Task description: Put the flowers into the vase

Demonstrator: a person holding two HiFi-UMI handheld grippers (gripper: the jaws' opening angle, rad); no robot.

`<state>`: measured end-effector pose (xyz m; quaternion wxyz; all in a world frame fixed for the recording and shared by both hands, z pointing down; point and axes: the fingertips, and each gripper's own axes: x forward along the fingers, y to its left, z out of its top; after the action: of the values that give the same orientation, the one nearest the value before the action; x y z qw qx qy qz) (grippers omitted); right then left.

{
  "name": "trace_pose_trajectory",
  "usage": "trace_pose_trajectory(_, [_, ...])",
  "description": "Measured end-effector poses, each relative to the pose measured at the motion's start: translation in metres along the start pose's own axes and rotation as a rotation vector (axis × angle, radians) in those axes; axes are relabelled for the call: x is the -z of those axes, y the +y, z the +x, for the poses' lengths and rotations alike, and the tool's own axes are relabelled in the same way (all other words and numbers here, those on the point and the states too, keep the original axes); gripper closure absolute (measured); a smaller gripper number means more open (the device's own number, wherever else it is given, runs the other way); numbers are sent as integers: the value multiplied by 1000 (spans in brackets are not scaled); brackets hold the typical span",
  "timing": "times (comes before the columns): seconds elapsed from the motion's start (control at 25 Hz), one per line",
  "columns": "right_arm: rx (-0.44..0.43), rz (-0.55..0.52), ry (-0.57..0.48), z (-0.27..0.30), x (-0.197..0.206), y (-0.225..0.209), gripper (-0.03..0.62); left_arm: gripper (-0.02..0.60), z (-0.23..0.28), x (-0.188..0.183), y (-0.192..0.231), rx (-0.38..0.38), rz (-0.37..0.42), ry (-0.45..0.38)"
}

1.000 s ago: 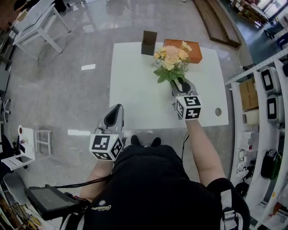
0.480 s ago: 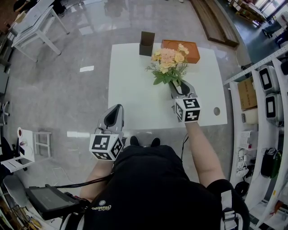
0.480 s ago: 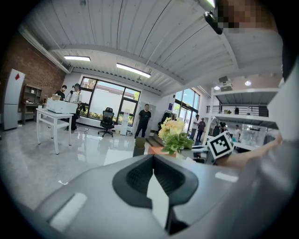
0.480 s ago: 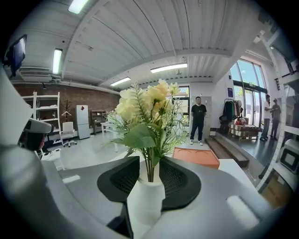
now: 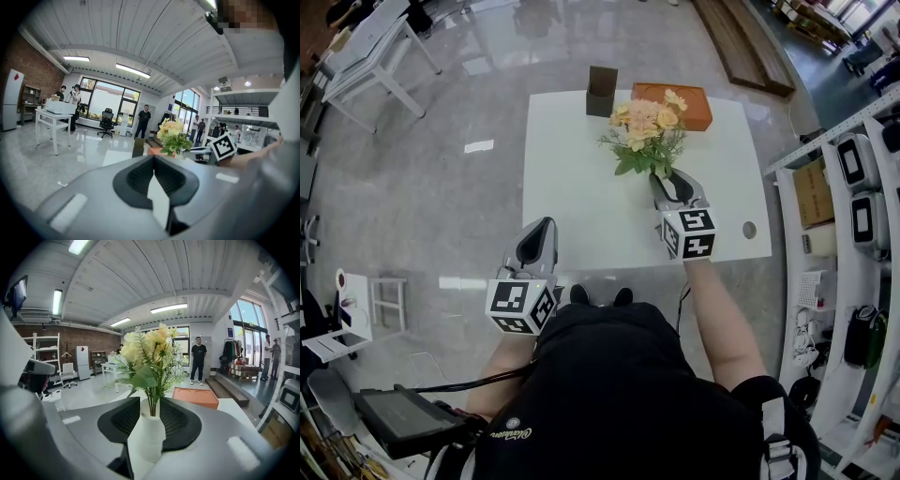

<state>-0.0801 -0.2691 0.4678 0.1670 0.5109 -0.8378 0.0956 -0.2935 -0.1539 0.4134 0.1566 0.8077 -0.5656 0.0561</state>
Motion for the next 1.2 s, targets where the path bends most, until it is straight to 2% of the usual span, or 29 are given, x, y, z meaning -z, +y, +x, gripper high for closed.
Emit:
trace_pose_trajectory(0.52, [9, 41, -6, -18, 8, 0, 467, 575, 2, -3, -7, 17, 7, 2])
trace_pose_trajectory(0.68, [19, 48, -33, -26, 5, 3, 494, 575, 3, -5, -9, 20, 10, -4])
trace_pose_trajectory(0.96, [36, 63, -143, -48, -21, 9, 589, 575, 7, -7, -13, 22, 19, -12])
trace_pose_trajectory(1.2, [-2, 73, -162, -53, -28, 22, 594, 575, 9, -8, -12, 18, 23, -11])
